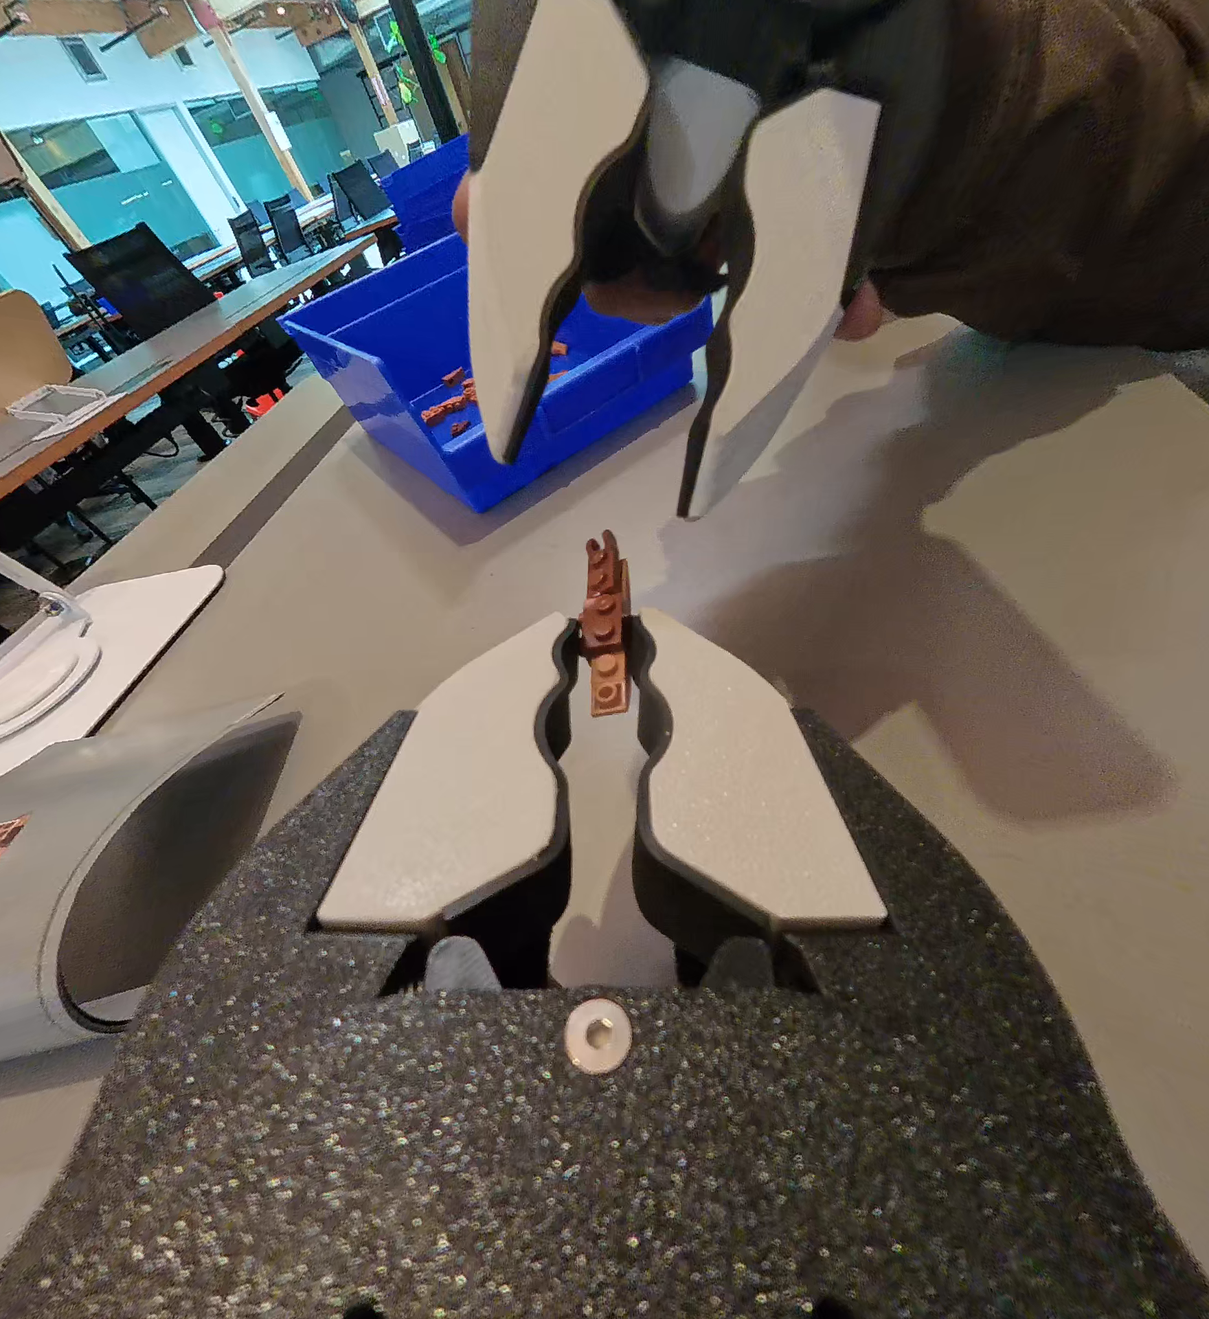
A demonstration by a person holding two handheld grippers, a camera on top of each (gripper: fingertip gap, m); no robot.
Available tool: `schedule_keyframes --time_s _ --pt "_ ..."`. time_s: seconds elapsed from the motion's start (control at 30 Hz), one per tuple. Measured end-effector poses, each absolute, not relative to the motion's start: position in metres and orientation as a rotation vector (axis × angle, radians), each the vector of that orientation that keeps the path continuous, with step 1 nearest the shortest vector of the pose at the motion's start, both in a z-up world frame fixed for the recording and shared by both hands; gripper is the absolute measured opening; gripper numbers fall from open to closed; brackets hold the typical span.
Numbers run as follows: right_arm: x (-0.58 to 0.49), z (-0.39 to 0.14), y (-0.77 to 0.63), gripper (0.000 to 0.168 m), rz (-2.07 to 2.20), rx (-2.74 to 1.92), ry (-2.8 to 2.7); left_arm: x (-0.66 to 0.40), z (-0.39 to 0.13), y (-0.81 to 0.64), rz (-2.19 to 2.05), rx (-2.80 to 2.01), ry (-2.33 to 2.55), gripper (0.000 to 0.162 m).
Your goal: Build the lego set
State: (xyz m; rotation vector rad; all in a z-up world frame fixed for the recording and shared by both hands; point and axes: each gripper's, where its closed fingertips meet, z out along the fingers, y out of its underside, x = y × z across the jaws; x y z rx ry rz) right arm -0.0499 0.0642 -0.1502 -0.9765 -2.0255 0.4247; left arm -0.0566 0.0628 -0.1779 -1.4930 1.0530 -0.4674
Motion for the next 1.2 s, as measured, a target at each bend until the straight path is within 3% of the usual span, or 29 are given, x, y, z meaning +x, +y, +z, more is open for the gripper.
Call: schedule_keyframes --time_s 0.63,1.2 --pt "-0.065 -0.167 0.074 0.028 -0.215 -0.481 -1.951 -0.061 -0.172 0.064 -0.489 -1.503 1.018 0.014" --pt "-0.076 -0.170 0.078 0.013 -0.401 -0.402 -1.893 -0.061 -0.173 0.065 -0.538 -1.538 0.988 0.014"
